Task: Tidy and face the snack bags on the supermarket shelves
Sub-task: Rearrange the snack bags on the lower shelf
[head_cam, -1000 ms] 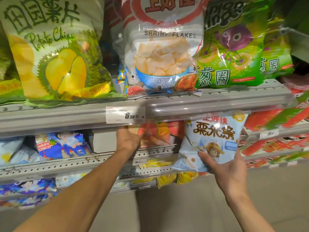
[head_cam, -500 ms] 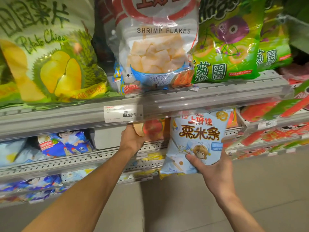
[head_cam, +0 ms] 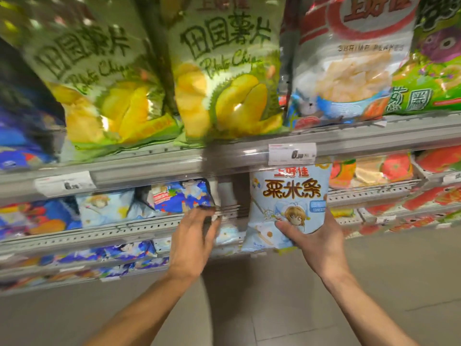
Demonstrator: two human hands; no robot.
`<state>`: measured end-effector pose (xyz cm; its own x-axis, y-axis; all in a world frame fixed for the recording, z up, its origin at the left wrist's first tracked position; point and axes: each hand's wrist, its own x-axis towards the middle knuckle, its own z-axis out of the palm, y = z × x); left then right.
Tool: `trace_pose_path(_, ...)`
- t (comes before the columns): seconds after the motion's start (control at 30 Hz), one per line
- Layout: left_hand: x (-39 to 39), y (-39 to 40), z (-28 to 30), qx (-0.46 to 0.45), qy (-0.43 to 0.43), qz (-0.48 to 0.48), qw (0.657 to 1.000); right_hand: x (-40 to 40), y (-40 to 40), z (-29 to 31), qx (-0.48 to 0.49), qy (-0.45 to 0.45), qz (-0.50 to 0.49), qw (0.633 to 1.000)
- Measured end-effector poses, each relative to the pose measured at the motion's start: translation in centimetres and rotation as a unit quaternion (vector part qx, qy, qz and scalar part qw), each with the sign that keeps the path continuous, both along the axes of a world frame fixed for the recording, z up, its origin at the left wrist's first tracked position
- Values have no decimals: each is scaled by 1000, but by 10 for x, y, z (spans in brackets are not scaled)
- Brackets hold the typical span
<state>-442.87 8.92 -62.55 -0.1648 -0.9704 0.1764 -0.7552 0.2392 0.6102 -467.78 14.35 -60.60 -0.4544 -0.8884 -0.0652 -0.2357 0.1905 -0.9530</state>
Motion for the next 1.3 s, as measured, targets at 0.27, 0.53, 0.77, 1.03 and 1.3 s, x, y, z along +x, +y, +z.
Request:
trace_pose_path(0.27, 83, -8, -11, 25, -215, 48, 975, 52, -48, 12, -16, 50, 45, 998)
trace_pose_path(0.53, 87, -11, -16, 23, -256, 37, 966, 65, -109, 9, -2, 113, 26, 993)
trace_pose_path(0.77, 84, -9, -14, 32, -258, 50, 964, 72, -126, -12, 37, 80, 15, 996)
trace_pose_path(1.03, 78, -7, -19, 16, -263, 67, 962, 72, -139, -25, 67, 64, 26, 995)
trace_pose_path(1.3, 74, -8, -25, -20, -302, 75, 950, 72, -134, -40, 48, 41, 67, 996)
